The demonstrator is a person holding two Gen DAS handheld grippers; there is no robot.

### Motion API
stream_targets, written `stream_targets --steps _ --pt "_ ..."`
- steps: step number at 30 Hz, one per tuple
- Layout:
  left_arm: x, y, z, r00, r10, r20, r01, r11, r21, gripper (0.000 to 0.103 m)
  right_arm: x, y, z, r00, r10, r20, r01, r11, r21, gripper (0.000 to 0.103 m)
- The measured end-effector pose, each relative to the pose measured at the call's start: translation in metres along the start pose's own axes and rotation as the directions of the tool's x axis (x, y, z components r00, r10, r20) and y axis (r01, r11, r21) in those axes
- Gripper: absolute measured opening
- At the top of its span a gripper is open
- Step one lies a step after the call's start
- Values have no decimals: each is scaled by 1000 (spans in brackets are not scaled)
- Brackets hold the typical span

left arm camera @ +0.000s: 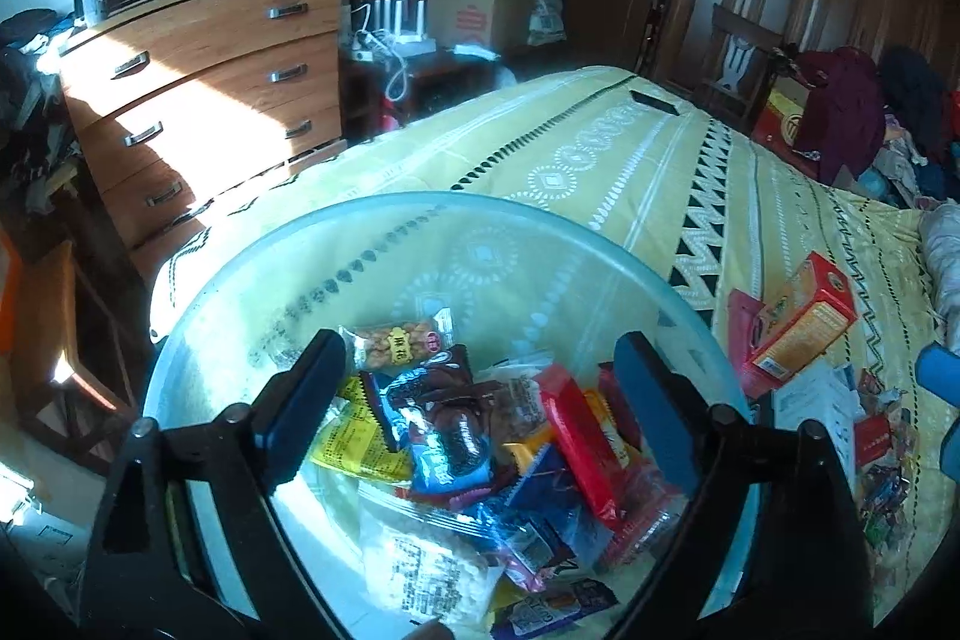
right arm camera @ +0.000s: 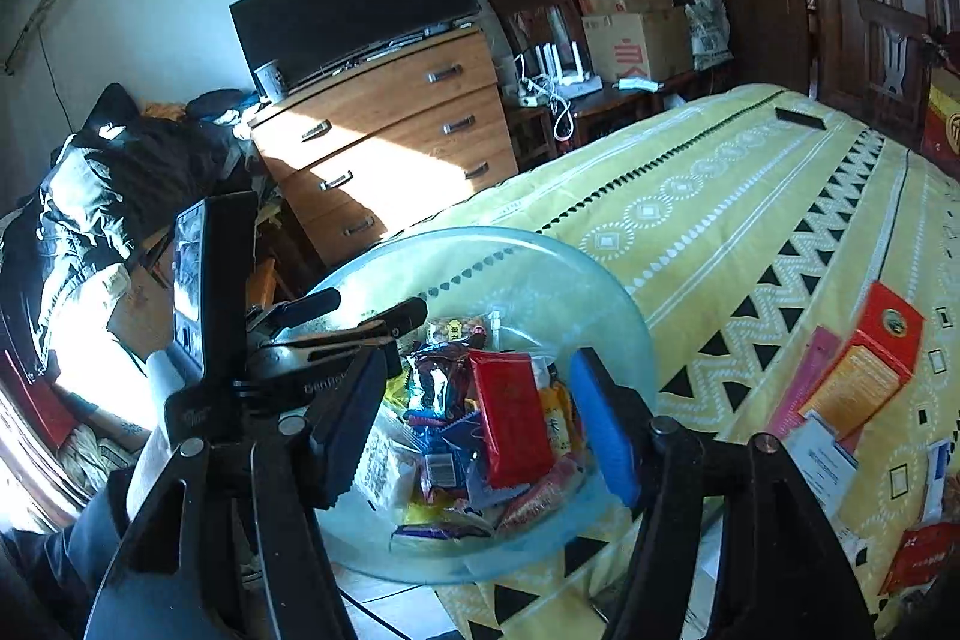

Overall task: Organize snacks
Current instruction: 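Open both tools to drop the two packets into the bowl, then move both tools back toward the snack pile, then grasp the patterned pink-blue packet with the right tool while the left tool grasps the dark blue packet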

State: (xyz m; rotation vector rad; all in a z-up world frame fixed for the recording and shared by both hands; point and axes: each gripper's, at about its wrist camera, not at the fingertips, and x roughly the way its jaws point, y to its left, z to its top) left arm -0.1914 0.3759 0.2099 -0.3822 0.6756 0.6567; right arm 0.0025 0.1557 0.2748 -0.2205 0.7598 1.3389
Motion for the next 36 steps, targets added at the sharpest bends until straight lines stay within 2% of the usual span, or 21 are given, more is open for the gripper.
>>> stream_targets --steps 3,5,6,8,10,12,14,16,19,21,24,26,30,32,35,36 --pt "-28 -23 -7 993 -112 44 109 991 78 92 -60 -18 -38 996 -67 65 66 998 17 69" --pt "-46 -44 -16 984 -171 59 161 976 147 92 -103 -38 -71 984 -156 84 154 987 39 69" --pt "-53 -54 -19 977 -203 61 190 968 166 92 -126 -53 -92 970 -226 84 223 974 53 69" --pt "-64 -77 -31 957 -287 48 273 942 194 92 -156 -85 -128 948 -315 41 309 944 118 69" --pt "-69 -100 -44 933 -361 16 350 915 198 92 -175 -126 -174 919 -389 -59 392 894 215 69" --pt "-70 -121 -58 911 -411 -26 407 889 208 92 -178 -152 -211 906 -395 -151 422 863 278 70" --pt "-68 -135 -71 894 -444 -67 448 870 205 92 -171 -168 -242 910 -352 -219 409 850 332 70" --pt "-66 -147 -80 888 -448 -97 459 861 220 92 -154 -182 -264 923 -290 -255 374 833 408 70" --pt "-63 -154 -85 884 -450 -129 468 855 222 91 -118 -189 -269 939 -223 -261 322 836 445 70" --pt "-66 -155 -83 891 -437 -125 455 858 238 91 -88 -201 -267 948 -184 -258 294 816 498 70" --pt "-70 -150 -80 893 -434 -122 451 859 242 92 -48 -224 -264 946 -159 -283 301 756 582 70" --pt "-72 -151 -83 893 -432 -125 450 858 248 92 -28 -231 -263 936 -169 -310 330 731 597 70" --pt "-67 -158 -90 893 -427 -144 451 857 250 92 -4 -227 -253 912 -213 -351 385 744 546 68" --pt "-65 -164 -93 890 -429 -153 455 853 254 92 4 -222 -250 882 -267 -387 439 763 474 47" --pt "-68 -170 -97 884 -441 -154 467 844 265 92 -6 -220 -255 878 -290 -380 449 773 448 39" --pt "-67 -173 -99 883 -442 -161 470 842 265 92 -14 -219 -257 889 -283 -360 432 778 457 39"
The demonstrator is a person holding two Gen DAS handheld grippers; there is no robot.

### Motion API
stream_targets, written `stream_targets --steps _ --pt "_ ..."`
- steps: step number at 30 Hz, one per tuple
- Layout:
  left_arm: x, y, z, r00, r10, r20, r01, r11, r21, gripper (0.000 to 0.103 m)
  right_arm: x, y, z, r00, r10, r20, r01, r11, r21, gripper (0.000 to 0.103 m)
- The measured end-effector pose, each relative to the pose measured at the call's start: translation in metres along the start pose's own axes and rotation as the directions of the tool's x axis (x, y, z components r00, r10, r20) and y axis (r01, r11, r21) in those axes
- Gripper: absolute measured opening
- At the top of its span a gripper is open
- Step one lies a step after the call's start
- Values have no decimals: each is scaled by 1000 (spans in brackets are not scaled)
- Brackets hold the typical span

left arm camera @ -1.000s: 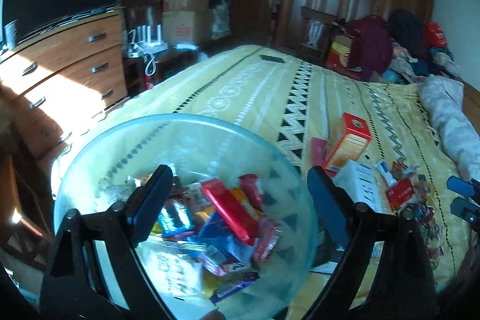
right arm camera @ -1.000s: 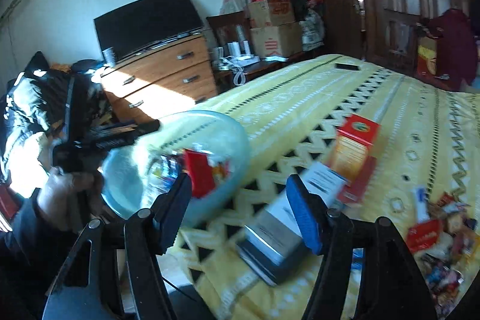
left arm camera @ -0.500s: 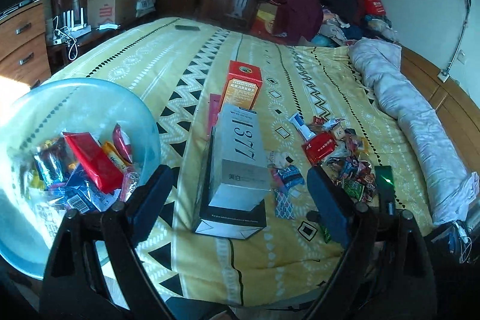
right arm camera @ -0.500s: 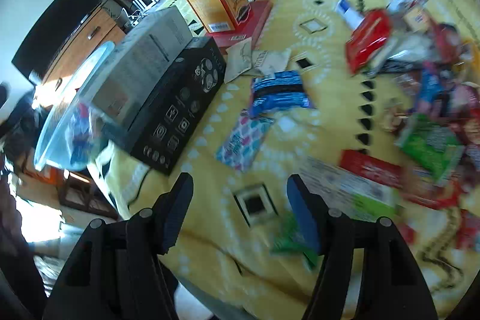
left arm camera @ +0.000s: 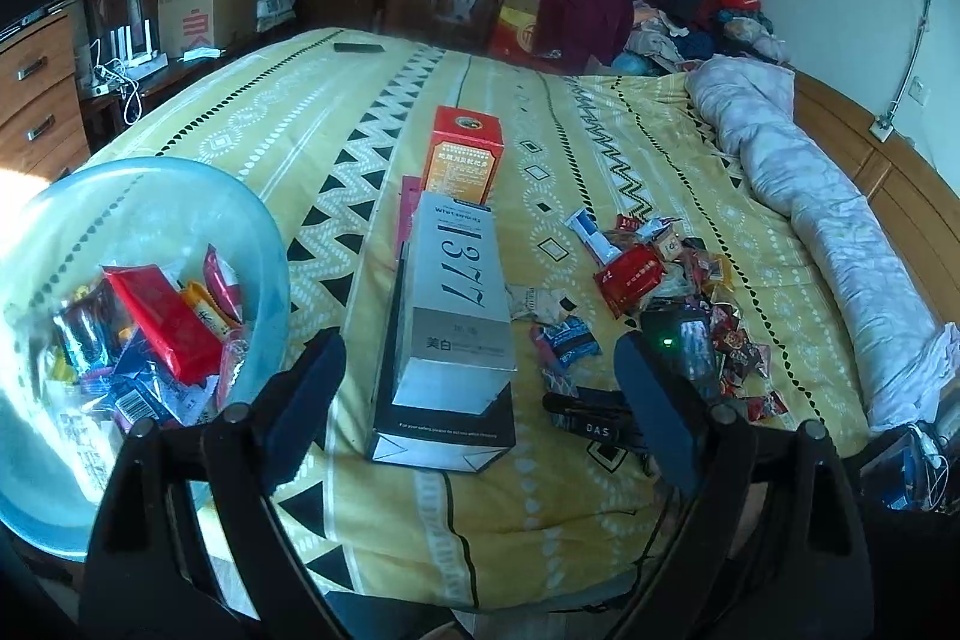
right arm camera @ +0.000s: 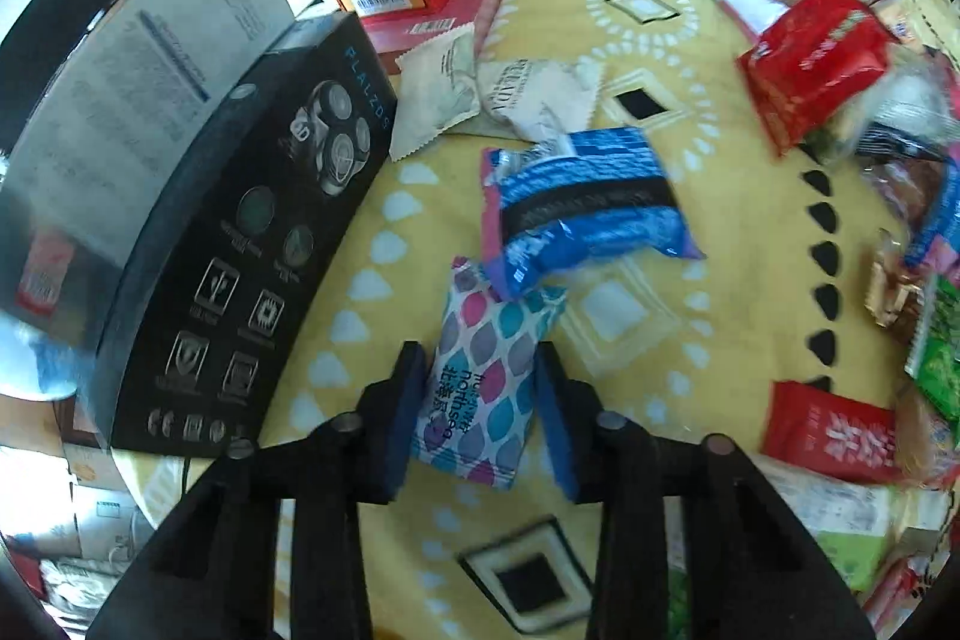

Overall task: Organize snacks
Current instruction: 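Grasp the patterned pink-blue packet with the right tool while the left tool grasps the dark blue packet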

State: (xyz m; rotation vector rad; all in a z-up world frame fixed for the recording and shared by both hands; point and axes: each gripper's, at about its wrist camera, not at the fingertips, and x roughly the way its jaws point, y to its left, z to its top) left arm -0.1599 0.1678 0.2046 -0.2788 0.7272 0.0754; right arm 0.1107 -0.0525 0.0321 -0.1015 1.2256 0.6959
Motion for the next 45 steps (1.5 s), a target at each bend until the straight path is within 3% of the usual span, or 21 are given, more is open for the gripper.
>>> stream_targets --steps 3,7,10,13,19,21,24,25,26,28,29,31,36,42,45 --pt "9 -13 1 999 -24 -22 24 1000 10 92 -37 -6 -9 994 88 71 -88 996 -1 38" --pt "31 -55 -1 995 -86 -58 90 992 83 92 -100 -23 -28 978 118 172 -117 993 -18 38" --pt "72 -79 -7 978 -149 -147 162 984 78 91 -124 -51 -37 971 125 203 -135 990 38 38" --pt "128 -96 -18 953 -158 -260 185 979 83 90 -150 -84 -46 960 108 258 -135 987 91 38" --pt "221 -100 -35 922 -28 -387 79 990 118 87 -173 -145 -66 945 121 303 -186 963 196 39" --pt "246 -94 -43 904 47 -425 3 993 116 87 -177 -163 -74 941 137 309 -215 948 234 39" --pt "268 -94 -57 877 125 -463 -69 988 136 87 -178 -178 -83 941 137 309 -222 941 257 39" --pt "268 -96 -58 878 130 -461 -69 987 147 88 -177 -183 -86 940 138 311 -226 937 266 39" --pt "264 -104 -59 886 92 -454 -23 988 154 88 -178 -187 -89 939 138 314 -229 935 273 39" --pt "254 -117 -60 869 -71 -490 146 982 116 84 -177 -196 -92 937 139 322 -235 929 285 39" --pt "243 -120 -60 868 -121 -482 194 976 103 80 -177 -199 -93 935 141 326 -240 927 288 39" --pt "224 -116 -58 882 -172 -438 224 972 68 79 -178 -202 -94 930 148 335 -251 924 287 39" --pt "202 -101 -57 928 -112 -354 148 986 76 80 -178 -202 -97 922 164 351 -269 923 275 39" --pt "241 -112 -41 944 -41 -328 108 976 187 80 -172 -204 -99 925 166 342 -272 918 288 39" --pt "257 -116 -43 935 -5 -354 97 965 243 78 -172 -207 -100 927 155 341 -261 920 294 39"
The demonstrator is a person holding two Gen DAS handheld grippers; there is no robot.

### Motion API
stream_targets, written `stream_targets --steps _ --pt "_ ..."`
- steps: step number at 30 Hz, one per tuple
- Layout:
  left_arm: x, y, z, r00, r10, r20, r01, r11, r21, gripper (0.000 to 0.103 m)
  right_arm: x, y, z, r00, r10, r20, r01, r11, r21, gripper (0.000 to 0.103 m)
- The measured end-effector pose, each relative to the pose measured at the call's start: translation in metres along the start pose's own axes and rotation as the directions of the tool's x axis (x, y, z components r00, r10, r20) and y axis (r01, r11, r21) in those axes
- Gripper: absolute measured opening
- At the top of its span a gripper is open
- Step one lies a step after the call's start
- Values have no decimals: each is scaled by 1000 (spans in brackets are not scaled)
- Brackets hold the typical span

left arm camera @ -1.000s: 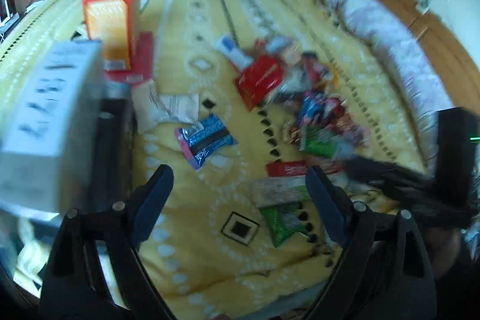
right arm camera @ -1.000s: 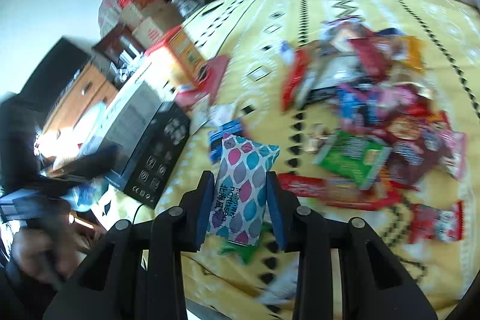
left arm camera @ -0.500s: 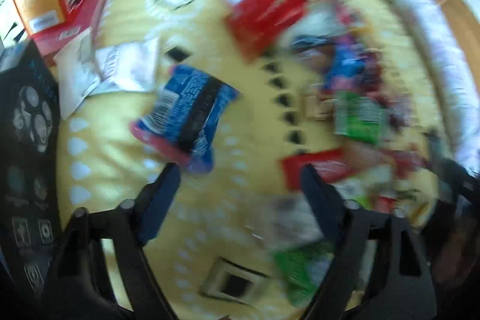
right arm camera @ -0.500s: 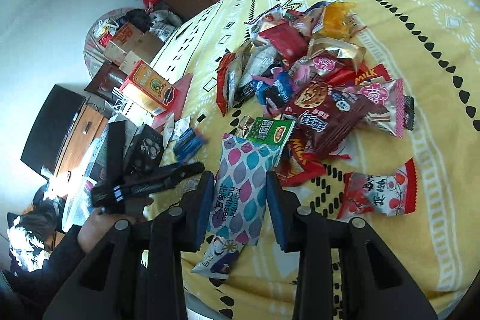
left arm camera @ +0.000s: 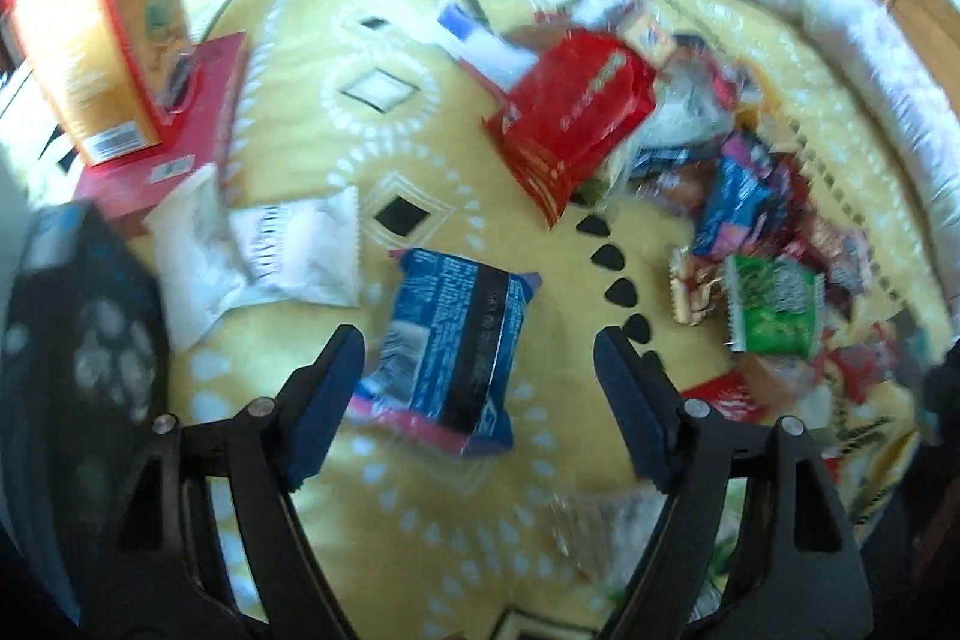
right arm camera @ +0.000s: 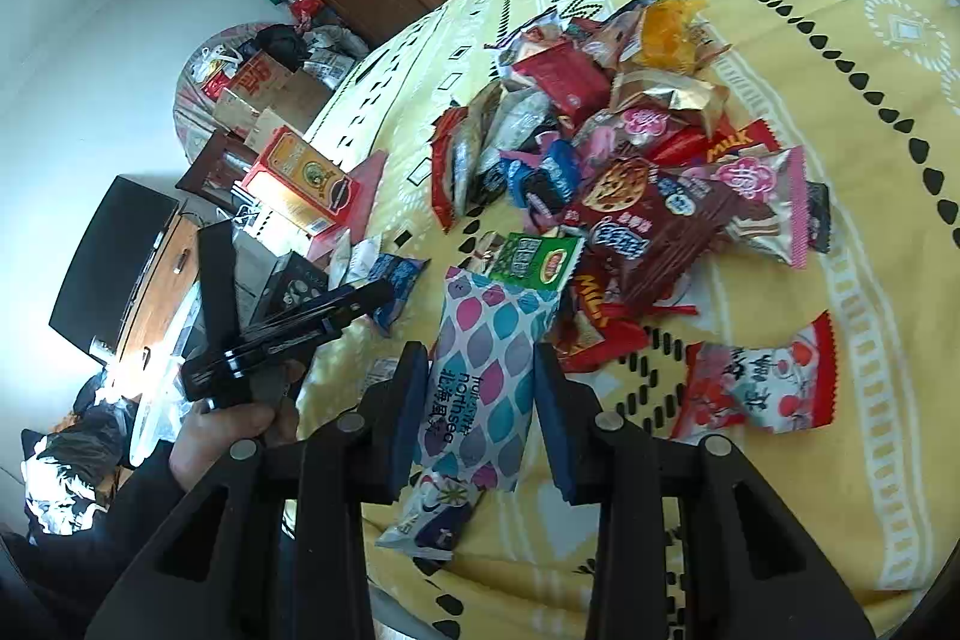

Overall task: Organize snacks
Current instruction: 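Grasp the patterned pink-blue packet with the right tool while the left tool grasps the dark blue packet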

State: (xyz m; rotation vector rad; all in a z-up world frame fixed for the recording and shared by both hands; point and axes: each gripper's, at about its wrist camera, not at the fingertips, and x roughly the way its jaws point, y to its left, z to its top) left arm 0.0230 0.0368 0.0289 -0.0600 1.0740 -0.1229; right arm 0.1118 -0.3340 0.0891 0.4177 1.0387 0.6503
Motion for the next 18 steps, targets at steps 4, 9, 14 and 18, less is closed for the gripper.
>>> stream_targets --steps 4,9,14,18 --pt "8 -5 -3 998 61 -22 -60 998 34 45 0 -2 2 1000 -13 2 13 1000 1 39" --pt "-39 -6 -2 997 31 76 -31 999 -9 45 -4 15 4 998 -51 21 52 997 -63 39" --pt "-113 -8 -3 974 63 216 -65 998 3 45 -13 42 9 995 -80 57 87 987 -137 39" --pt "-169 11 -5 940 148 308 -150 989 -19 45 -19 76 15 992 -92 89 110 969 -222 39"
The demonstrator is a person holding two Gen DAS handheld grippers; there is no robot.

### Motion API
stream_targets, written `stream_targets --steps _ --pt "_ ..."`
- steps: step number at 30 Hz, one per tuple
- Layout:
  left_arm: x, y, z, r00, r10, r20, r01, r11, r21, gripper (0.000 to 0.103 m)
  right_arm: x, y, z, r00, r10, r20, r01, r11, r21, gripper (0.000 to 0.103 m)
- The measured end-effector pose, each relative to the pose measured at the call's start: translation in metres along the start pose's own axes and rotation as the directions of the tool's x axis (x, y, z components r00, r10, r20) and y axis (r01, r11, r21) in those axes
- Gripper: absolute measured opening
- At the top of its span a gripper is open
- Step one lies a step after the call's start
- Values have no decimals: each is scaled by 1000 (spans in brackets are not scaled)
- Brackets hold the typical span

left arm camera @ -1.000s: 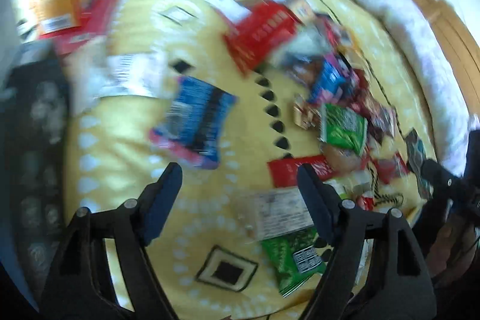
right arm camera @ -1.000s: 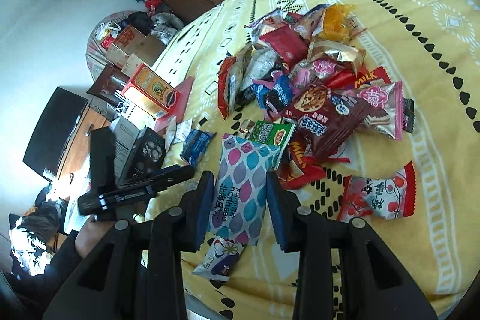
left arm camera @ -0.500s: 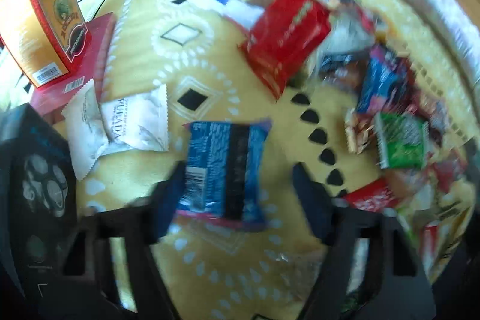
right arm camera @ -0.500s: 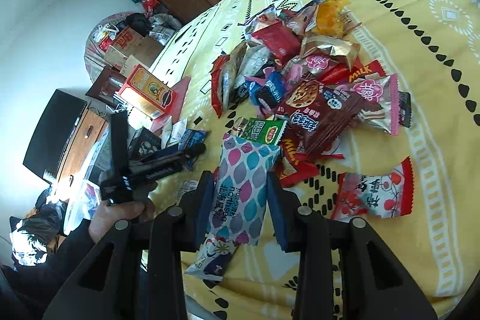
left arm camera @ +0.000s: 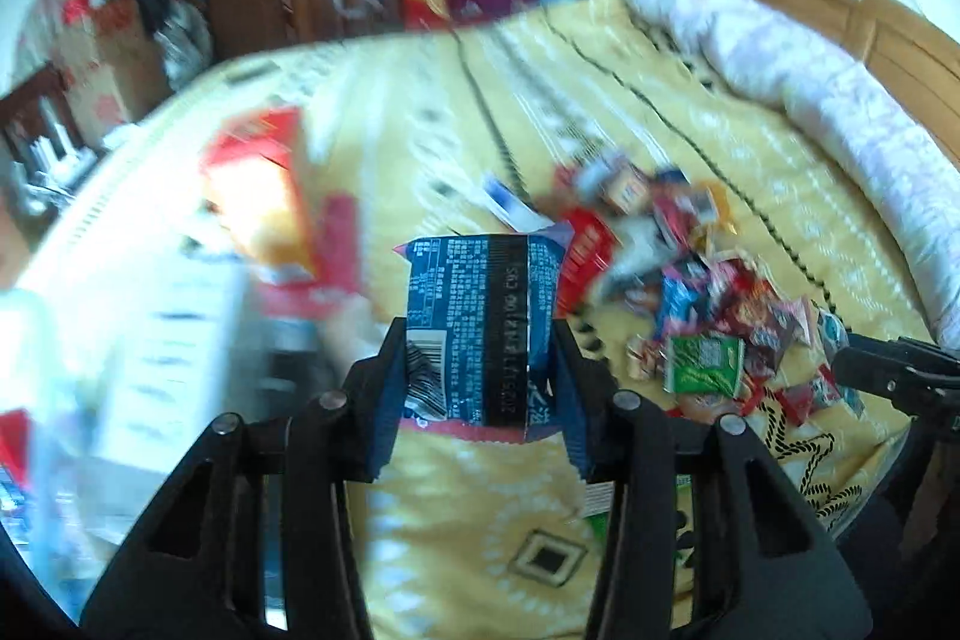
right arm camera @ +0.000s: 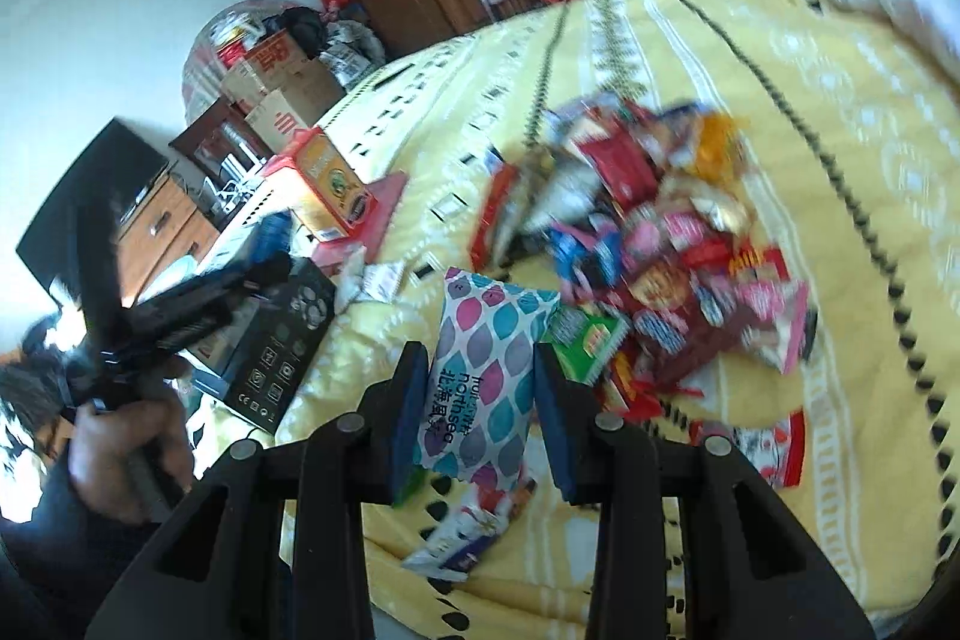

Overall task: Organize snacks
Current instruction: 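Grasp the patterned pink-blue packet with the right tool while the left tool grasps the dark blue packet, then carry the patterned packet and dark blue packet over the glass bowl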

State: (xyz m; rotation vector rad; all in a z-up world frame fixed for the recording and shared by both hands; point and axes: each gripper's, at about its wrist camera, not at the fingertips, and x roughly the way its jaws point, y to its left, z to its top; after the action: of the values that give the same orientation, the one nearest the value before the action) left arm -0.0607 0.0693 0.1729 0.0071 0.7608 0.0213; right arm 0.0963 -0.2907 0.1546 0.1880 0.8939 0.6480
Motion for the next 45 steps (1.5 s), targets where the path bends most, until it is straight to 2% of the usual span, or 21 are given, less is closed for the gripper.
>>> stream_targets --steps 4,8,10,16,19,25,31,38,45 --pt "-37 44 7 993 108 52 -106 993 -47 45 -4 36 20 999 22 30 -20 997 -74 39" --pt "-73 93 6 973 213 84 -202 971 -129 45 -2 86 47 997 63 54 -54 985 -162 39" --pt "-90 118 4 958 271 96 -253 953 -166 45 1 114 59 994 91 58 -78 976 -206 39" --pt "-127 178 -10 922 373 108 -334 904 -268 45 21 218 84 981 193 33 -170 922 -348 39" --pt "-134 203 -19 910 402 97 -356 880 -314 45 34 267 89 970 244 2 -223 891 -396 39" --pt "-138 236 -35 899 433 70 -376 843 -385 45 65 362 90 950 304 -75 -301 819 -489 39" --pt "-138 263 -50 895 445 29 -389 811 -437 45 102 431 81 930 328 -165 -364 760 -539 39" --pt "-133 287 -68 898 439 -19 -396 790 -468 45 150 469 64 916 309 -257 -402 735 -546 39" --pt "-131 294 -72 905 425 -27 -386 792 -474 45 173 476 53 908 291 -301 -415 729 -545 39"
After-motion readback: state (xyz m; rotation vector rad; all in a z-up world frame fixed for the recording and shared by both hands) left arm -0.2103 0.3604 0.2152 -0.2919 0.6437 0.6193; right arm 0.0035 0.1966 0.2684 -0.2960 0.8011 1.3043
